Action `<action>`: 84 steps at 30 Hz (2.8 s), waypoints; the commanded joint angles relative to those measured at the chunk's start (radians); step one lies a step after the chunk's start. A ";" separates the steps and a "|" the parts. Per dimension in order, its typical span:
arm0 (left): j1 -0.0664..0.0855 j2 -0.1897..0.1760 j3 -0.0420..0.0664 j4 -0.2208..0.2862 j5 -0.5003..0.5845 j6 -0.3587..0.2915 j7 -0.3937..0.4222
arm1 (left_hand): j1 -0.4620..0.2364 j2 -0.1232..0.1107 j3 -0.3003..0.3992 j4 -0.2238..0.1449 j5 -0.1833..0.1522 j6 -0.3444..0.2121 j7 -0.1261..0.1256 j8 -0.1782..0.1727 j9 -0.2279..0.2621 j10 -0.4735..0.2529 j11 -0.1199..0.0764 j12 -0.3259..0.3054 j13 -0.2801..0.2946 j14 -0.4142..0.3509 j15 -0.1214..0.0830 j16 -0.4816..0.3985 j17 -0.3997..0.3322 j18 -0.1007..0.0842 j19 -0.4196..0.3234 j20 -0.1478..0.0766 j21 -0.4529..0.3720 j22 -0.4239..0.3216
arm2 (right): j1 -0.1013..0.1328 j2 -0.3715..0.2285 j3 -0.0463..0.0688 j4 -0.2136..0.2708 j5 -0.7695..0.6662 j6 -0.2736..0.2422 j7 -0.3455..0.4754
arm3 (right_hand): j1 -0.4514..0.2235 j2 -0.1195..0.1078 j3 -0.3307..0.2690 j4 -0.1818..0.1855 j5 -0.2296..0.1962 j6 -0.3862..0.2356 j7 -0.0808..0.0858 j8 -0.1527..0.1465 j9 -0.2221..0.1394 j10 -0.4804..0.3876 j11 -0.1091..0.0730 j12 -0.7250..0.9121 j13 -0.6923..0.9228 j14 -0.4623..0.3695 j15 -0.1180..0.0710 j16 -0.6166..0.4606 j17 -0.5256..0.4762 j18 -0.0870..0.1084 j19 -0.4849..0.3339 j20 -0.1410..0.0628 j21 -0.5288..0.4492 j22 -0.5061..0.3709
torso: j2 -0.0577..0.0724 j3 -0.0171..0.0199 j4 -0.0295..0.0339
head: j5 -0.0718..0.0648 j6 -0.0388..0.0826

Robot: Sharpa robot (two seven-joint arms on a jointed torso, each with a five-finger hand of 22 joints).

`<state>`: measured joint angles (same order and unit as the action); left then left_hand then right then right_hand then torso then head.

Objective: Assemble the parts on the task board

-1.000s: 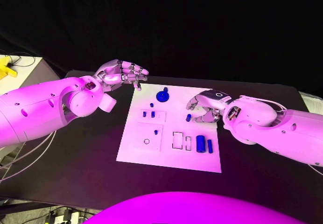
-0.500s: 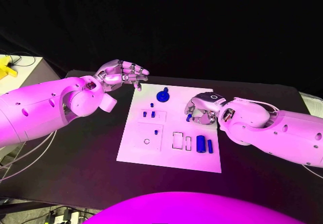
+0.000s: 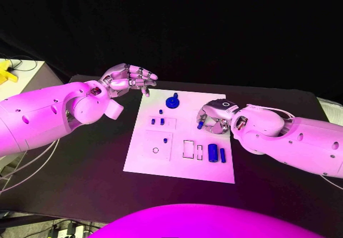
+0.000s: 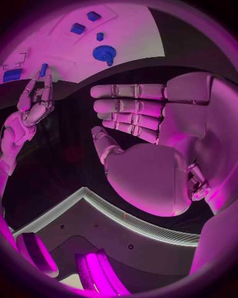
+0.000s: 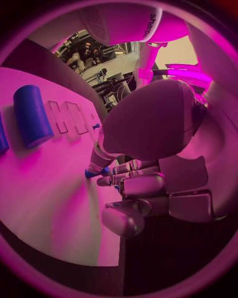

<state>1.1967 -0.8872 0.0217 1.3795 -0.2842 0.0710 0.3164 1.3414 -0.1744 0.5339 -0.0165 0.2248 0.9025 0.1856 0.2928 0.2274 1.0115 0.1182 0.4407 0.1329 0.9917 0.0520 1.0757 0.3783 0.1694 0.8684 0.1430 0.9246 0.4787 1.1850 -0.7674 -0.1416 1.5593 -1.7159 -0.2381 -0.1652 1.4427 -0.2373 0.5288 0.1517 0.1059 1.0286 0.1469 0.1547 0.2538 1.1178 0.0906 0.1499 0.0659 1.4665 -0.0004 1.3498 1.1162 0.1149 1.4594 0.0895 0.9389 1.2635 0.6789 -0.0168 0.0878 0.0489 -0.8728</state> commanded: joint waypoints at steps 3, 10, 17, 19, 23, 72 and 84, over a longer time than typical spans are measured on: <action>0.000 0.000 0.001 0.001 0.006 0.018 0.002 | 0.011 0.002 -0.001 -0.007 0.005 0.000 0.005 -0.006 -0.002 -0.002 0.003 -0.004 -0.002 -0.009 0.000 -0.006 -0.001 0.013 -0.004 0.005 0.002 0.002 | -0.004 0.004 -0.001 0.001 -0.011 0.004 0.002 | -0.009 -0.001 0.013 0.001 -0.005 0.009 0.000 0.002 0.003 -0.005 -0.002 -0.006 0.000 0.013 0.000 -0.002 0.000 -0.011 0.004 0.002 0.005 0.003 | 0.001 0.0003 0.0001 | 0.001 0.000; 0.000 0.000 0.001 0.001 0.006 0.019 0.000 | 0.011 0.002 -0.001 -0.008 0.005 0.000 0.006 -0.006 -0.002 -0.003 0.003 -0.004 -0.002 -0.009 0.000 -0.006 -0.001 0.013 -0.005 0.005 0.002 0.002 | -0.006 0.006 -0.001 0.005 0.012 -0.016 0.002 | -0.036 -0.005 0.016 0.007 -0.008 0.010 0.002 0.003 0.006 0.006 -0.002 -0.009 0.002 0.013 0.000 -0.001 0.001 -0.012 0.006 0.002 0.014 0.009 | 0.000 -0.0007 0.0010 | 0.000 0.000; 0.000 0.000 0.001 0.001 0.005 0.022 -0.002 | 0.011 0.002 -0.001 -0.008 0.005 0.000 0.006 -0.006 -0.002 -0.003 0.003 -0.004 -0.002 -0.009 0.000 -0.006 -0.001 0.013 -0.005 0.005 0.002 0.002 | -0.006 0.009 -0.001 0.002 0.036 -0.023 -0.004 | -0.044 -0.001 0.023 0.004 -0.007 0.010 0.000 0.003 0.009 0.026 -0.006 -0.005 0.006 0.014 -0.003 0.001 0.004 -0.014 0.011 0.001 0.030 0.017 | 0.000 -0.0007 0.0000 | 0.002 0.000; 0.000 0.000 0.001 0.001 0.005 0.022 -0.003 | 0.011 0.002 -0.001 -0.008 0.005 0.000 0.006 -0.006 -0.002 -0.003 0.003 -0.004 -0.002 -0.009 0.000 -0.006 -0.001 0.013 -0.005 0.005 0.002 0.002 | -0.006 0.009 -0.001 0.002 0.041 -0.031 -0.005 | -0.041 0.004 0.034 -0.004 -0.005 0.010 -0.001 0.003 0.011 0.048 -0.010 -0.001 0.008 0.016 -0.006 0.003 0.008 -0.016 0.015 -0.001 0.045 0.025 | 0.000 -0.0007 0.0001 | 0.001 0.000; 0.000 0.000 0.001 0.001 0.005 0.024 -0.004 | 0.013 0.002 -0.001 -0.009 0.005 0.000 0.005 -0.006 -0.002 -0.003 0.003 -0.004 -0.002 -0.010 0.000 -0.007 -0.001 0.013 -0.006 0.005 0.003 0.002 | -0.006 0.010 -0.001 0.003 0.054 -0.051 -0.006 | -0.030 0.019 0.059 -0.024 -0.005 0.025 -0.005 0.013 0.020 0.092 -0.020 0.005 0.014 0.021 -0.014 0.013 0.024 -0.022 0.024 -0.006 0.087 0.047 | 0.000 -0.0008 0.0003 | 0.003 0.000; 0.000 0.015 0.000 -0.005 0.007 0.007 0.005 | 0.024 0.007 0.002 -0.018 0.006 0.002 0.005 -0.005 -0.003 -0.003 0.003 -0.005 -0.002 -0.012 -0.001 -0.011 -0.003 0.014 -0.009 0.004 0.010 0.007 | -0.024 0.214 -0.012 0.105 0.081 -0.169 0.046 | -0.041 0.065 0.163 -0.154 -0.024 0.085 -0.027 0.088 0.087 0.210 -0.049 -0.005 0.059 0.025 -0.039 0.025 0.038 -0.036 0.035 -0.033 0.176 0.105 | 0.001 -0.0029 0.0006 | 0.071 0.000; 0.001 0.016 0.000 -0.003 0.008 0.003 0.006 | 0.024 0.007 0.002 -0.018 0.006 0.002 0.005 -0.005 -0.003 -0.003 0.003 -0.005 -0.002 -0.012 -0.001 -0.011 -0.003 0.014 -0.009 0.004 0.010 0.007 | -0.050 0.266 -0.027 0.051 0.032 -0.081 0.031 | -0.044 0.066 0.166 -0.157 -0.027 0.083 -0.026 0.089 0.089 0.210 -0.048 -0.008 0.060 0.025 -0.038 0.024 0.035 -0.036 0.034 -0.032 0.175 0.106 | 0.001 -0.0002 0.0004 | 0.079 0.000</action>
<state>1.1967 -0.8729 0.0214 1.3736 -0.2838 0.0760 0.3096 1.3544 -0.1693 0.5370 -0.0305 0.2248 0.9025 0.1855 0.2927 0.2259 1.0116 0.1181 0.4408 0.1324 0.9845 0.0519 1.0679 0.3765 0.1695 0.8646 0.1468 0.9283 0.4851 1.1365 -0.5041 -0.1682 1.6125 -1.6426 -0.3756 -0.1382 1.3964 -0.1825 0.6487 0.0398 0.0750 1.1076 0.1170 0.2399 0.3417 1.2448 0.1207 0.1379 0.0822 1.4666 -0.0321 1.3749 1.1530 0.0843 1.4662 0.0645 1.1191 1.3073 0.6796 -0.0180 0.0880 0.1264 -0.8728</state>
